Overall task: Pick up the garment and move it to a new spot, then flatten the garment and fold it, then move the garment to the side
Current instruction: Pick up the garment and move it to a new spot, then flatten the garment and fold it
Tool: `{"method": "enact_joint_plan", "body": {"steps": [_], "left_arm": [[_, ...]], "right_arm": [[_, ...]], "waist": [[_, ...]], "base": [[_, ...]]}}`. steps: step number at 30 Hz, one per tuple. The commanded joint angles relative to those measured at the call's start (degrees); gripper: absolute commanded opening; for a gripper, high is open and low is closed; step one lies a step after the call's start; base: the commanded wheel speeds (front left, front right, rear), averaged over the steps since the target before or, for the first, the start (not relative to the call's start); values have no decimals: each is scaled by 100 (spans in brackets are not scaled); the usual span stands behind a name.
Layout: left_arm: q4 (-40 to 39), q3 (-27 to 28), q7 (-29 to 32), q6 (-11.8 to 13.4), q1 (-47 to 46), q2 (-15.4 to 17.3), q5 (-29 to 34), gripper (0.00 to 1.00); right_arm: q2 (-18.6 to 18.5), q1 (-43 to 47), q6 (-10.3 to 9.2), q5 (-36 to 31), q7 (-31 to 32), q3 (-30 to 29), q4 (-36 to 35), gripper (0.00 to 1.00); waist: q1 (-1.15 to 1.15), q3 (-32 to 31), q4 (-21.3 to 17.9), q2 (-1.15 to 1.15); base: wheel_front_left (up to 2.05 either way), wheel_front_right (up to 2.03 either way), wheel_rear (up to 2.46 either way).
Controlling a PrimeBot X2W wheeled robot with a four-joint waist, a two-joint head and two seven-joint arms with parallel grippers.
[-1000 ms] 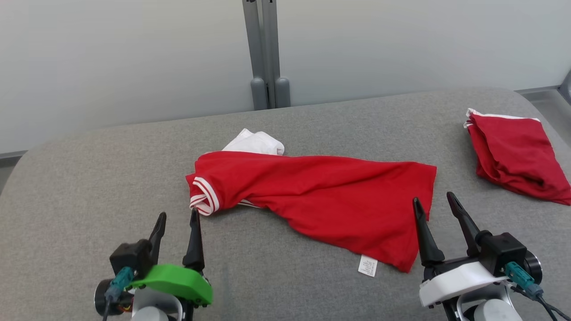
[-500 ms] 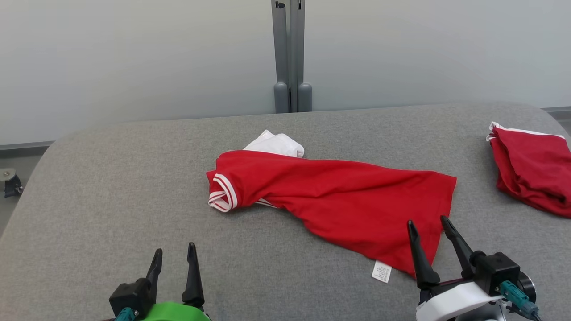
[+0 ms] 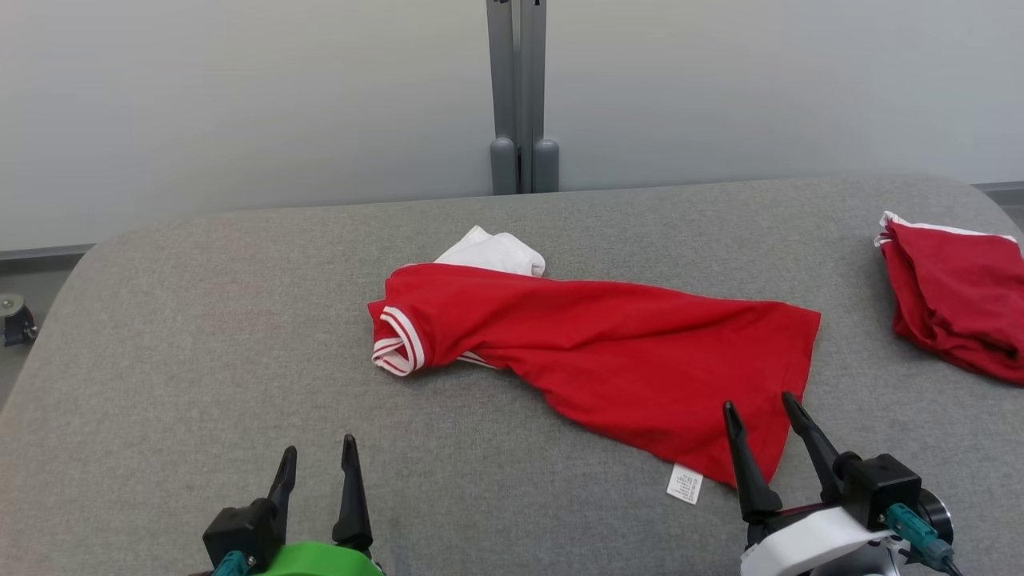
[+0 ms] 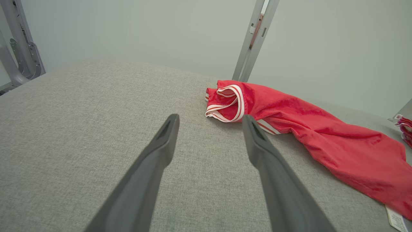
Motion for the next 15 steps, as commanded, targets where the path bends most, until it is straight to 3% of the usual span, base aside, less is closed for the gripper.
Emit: {"method": "enact_joint_plan", "body": {"steps": [1,9,15], "left_arm": [[-16,-4,-19,32,-38,5,-11,100],[-32,-22,-19,74,-56,6,8,100],[0,-45,-19,47,-110,8,56,100]], "right_arm": [[-14,-39,-9,-26,-17,-10,26,100],[-15,-19,-9,-235,-18,-75,334,100],[-13,-169,-9,-327,-12,-558,1171,100]], "waist": [[0,6,3,0],[0,61,25,0],[0,166,107,0]], "base": [[0,0,0],[0,0,0],[0,0,0]]}}
